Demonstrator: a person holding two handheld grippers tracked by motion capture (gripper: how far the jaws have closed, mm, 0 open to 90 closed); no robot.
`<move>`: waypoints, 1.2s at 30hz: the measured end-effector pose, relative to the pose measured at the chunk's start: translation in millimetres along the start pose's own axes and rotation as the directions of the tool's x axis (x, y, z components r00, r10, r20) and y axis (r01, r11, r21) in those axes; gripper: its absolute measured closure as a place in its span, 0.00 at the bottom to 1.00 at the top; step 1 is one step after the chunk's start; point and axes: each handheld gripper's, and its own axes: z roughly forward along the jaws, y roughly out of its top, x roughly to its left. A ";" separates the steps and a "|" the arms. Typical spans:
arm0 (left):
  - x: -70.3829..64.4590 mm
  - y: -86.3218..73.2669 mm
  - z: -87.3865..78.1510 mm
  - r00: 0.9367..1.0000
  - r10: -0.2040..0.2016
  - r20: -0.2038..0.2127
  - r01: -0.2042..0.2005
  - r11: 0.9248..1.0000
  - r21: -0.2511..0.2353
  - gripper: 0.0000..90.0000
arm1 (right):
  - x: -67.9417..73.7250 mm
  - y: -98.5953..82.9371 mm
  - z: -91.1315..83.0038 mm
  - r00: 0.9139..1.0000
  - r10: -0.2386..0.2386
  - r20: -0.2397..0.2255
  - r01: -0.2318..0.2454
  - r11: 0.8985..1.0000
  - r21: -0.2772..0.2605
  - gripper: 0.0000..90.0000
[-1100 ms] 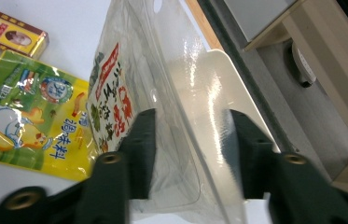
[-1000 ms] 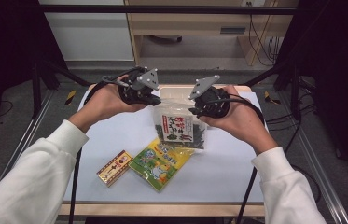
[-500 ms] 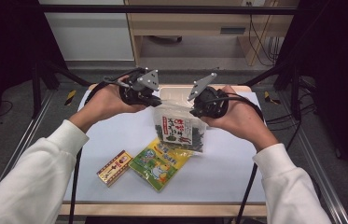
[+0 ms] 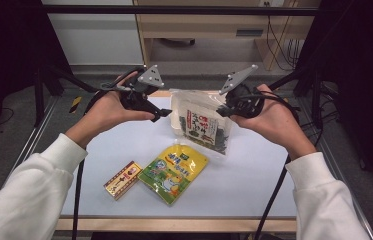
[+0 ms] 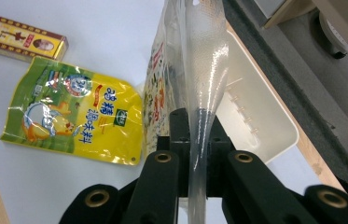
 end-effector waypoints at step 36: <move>-35.1 -153.1 -18.6 0.954 -0.292 -0.069 0.296 0.954 0.058 0.12 | -113.0 -15.8 -14.7 0.931 0.354 0.086 -0.328 0.918 -0.221 0.97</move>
